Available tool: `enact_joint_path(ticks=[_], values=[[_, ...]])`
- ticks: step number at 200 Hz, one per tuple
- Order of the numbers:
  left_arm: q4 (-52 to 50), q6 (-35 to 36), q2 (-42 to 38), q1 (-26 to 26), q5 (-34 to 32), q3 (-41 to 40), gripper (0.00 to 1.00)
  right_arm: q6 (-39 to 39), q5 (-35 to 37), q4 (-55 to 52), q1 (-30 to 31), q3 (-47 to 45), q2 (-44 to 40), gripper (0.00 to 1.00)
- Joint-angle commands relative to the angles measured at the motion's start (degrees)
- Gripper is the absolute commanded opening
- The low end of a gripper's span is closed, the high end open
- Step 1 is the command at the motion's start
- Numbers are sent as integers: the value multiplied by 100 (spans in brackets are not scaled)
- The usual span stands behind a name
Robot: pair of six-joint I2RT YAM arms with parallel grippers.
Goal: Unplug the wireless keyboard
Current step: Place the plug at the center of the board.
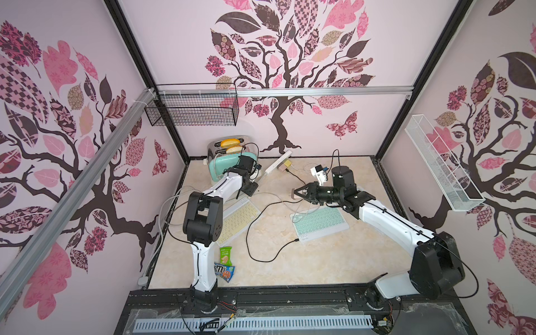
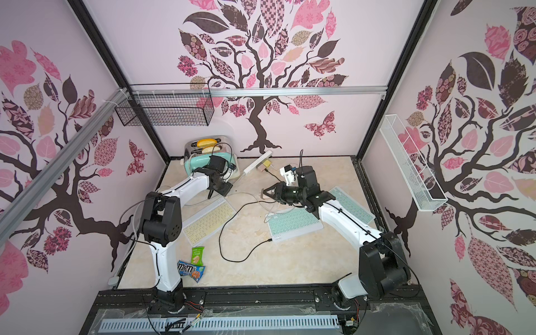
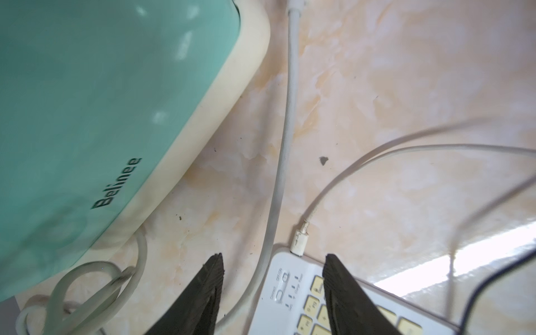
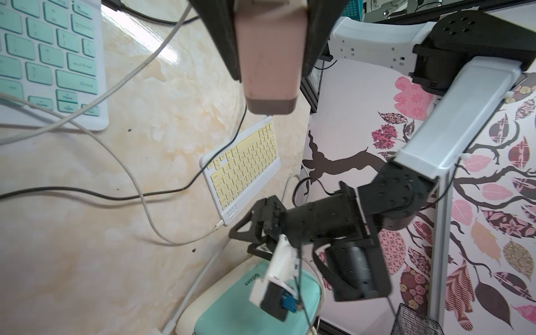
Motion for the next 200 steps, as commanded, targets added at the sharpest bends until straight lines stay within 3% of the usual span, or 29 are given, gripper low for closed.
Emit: enact_joint_path(ticks=[1, 24, 73, 101, 121, 144, 151, 169, 180, 189, 200], values=[[-70, -692, -646, 30, 451, -213, 60, -408, 92, -258, 193, -103, -49, 0], [-58, -1232, -1235, 24, 880, -705, 60, -929, 181, -661, 604, -79, 327, 0], [132, -1935, -2393, 30, 1185, -1923, 56, -1240, -141, -497, 1351, -22, 1454, 0], [228, -2041, -2798, 30, 1348, -2391, 54, -1333, -210, -453, 1698, 207, 2161, 0], [296, -1975, -2990, 30, 1488, -2635, 53, -1046, -363, 99, 1717, 144, 2533, 0], [222, -1725, -3090, 26, 1834, -2711, 54, -1137, -455, 31, 1724, 334, 2897, 0], [196, -1612, -3123, 36, 1934, -2724, 54, -1202, -432, -50, 1719, 381, 2953, 9], [183, -1178, -3198, 31, 2339, -2827, 64, -1457, -188, -414, 1724, 517, 2958, 44], [376, -971, -3299, 26, 2640, -2989, 75, -1577, -70, -603, 1715, 598, 2940, 53], [652, -915, -3420, 30, 2826, -3176, 97, -1681, -10, -761, 1715, 705, 2911, 60], [990, -894, -3551, 26, 3023, -3405, 98, -1804, 94, -957, 1702, 824, 2875, 68]])
